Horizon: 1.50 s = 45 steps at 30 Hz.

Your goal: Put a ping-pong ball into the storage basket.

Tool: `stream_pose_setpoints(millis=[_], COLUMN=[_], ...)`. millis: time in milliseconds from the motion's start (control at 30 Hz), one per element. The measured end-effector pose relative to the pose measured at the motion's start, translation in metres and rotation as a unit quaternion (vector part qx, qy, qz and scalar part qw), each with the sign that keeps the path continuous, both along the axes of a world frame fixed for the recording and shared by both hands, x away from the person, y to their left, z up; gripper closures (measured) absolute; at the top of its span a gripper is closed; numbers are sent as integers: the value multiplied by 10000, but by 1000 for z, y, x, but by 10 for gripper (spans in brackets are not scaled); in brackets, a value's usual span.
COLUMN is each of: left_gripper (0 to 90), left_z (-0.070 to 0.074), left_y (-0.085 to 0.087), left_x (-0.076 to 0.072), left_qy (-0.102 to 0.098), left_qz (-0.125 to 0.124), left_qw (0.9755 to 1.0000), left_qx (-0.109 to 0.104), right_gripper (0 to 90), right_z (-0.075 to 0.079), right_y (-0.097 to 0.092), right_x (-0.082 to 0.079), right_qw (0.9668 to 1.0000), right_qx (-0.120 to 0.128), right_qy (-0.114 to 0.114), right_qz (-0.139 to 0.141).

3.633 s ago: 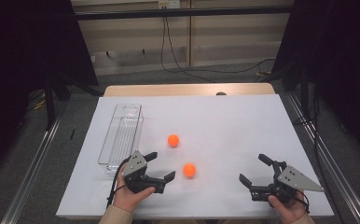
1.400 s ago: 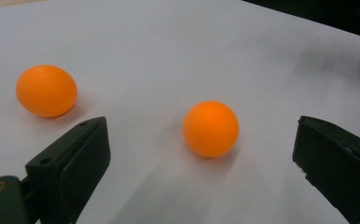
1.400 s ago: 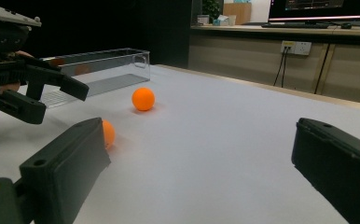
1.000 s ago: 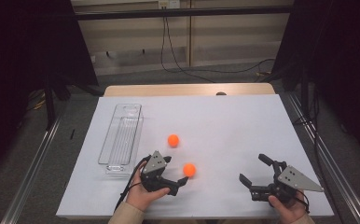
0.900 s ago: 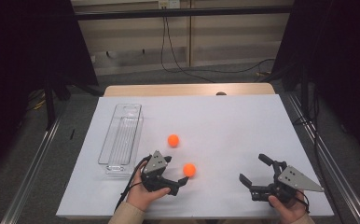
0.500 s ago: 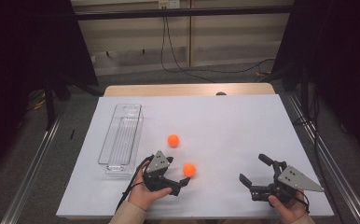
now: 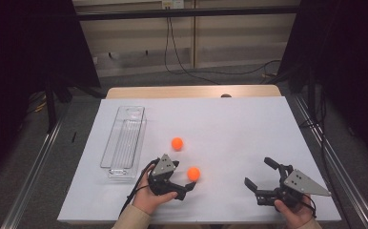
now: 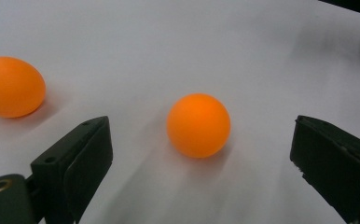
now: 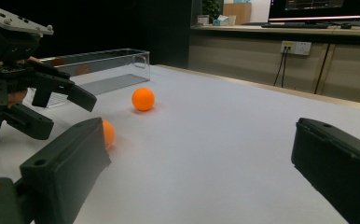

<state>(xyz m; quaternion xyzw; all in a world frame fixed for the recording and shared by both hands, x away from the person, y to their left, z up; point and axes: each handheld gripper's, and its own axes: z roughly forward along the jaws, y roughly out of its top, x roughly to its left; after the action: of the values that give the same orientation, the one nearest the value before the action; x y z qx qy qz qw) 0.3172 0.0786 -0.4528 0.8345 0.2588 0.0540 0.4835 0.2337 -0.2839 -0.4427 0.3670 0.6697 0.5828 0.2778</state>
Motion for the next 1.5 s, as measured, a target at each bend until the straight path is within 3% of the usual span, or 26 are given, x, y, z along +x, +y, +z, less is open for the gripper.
stream_pose_setpoints(millis=[1500], left_gripper=[155], left_z=[-3], left_y=[-17], left_x=[8], left_qy=[87], left_qz=[-92], left_qw=[9992], left_qx=[375], right_gripper=[26], right_z=[0], right_y=[-1], right_x=[0], right_qw=[10000], right_qx=[25], right_qy=[-1], right_qz=[11])
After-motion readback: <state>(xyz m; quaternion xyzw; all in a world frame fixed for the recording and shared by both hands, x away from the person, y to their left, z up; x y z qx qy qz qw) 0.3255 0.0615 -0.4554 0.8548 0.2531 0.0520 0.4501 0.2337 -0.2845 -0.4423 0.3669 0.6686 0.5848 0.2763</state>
